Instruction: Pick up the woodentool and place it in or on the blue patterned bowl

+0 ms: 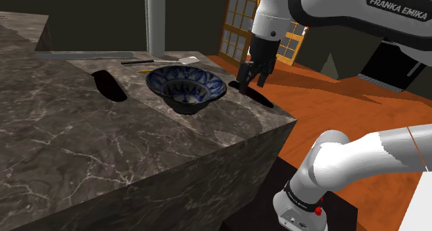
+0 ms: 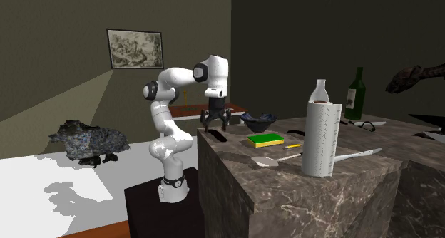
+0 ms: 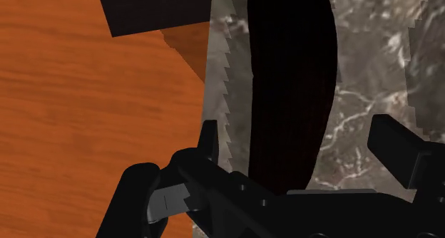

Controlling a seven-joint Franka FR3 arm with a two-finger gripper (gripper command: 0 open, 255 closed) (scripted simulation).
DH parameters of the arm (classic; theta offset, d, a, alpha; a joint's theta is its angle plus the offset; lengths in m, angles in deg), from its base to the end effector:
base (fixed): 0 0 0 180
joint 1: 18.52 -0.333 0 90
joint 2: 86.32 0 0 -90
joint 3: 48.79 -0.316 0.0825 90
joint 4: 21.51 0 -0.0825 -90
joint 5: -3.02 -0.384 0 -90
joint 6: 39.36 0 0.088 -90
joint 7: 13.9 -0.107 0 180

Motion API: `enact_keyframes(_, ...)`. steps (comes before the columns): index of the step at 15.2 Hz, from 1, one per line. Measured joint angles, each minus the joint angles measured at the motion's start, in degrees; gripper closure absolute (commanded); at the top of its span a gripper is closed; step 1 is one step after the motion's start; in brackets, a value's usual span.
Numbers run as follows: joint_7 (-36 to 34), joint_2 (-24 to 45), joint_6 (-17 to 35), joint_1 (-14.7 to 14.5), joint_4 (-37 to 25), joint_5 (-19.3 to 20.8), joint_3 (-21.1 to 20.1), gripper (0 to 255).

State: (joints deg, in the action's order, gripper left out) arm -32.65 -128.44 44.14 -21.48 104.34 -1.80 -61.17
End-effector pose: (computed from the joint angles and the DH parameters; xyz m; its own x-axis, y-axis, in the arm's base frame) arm 0.2947 0.1182 0.6315 0.9943 -0.1062 0.0038 -0.1062 -0.9924 0.0626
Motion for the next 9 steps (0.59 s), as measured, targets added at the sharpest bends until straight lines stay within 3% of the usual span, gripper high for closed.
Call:
enact_keyframes(7, 0.0, -0.3, 1.2, 0.0, 1.4, -0.1, -0.1, 0)
enact_keyframes(8, 0.0, -0.3, 1.2, 0.0, 1.4, -0.1, -0.1, 255)
enact_keyframes(9, 0.0, -0.3, 1.2, 0.0, 1.4, -0.1, -0.1, 255)
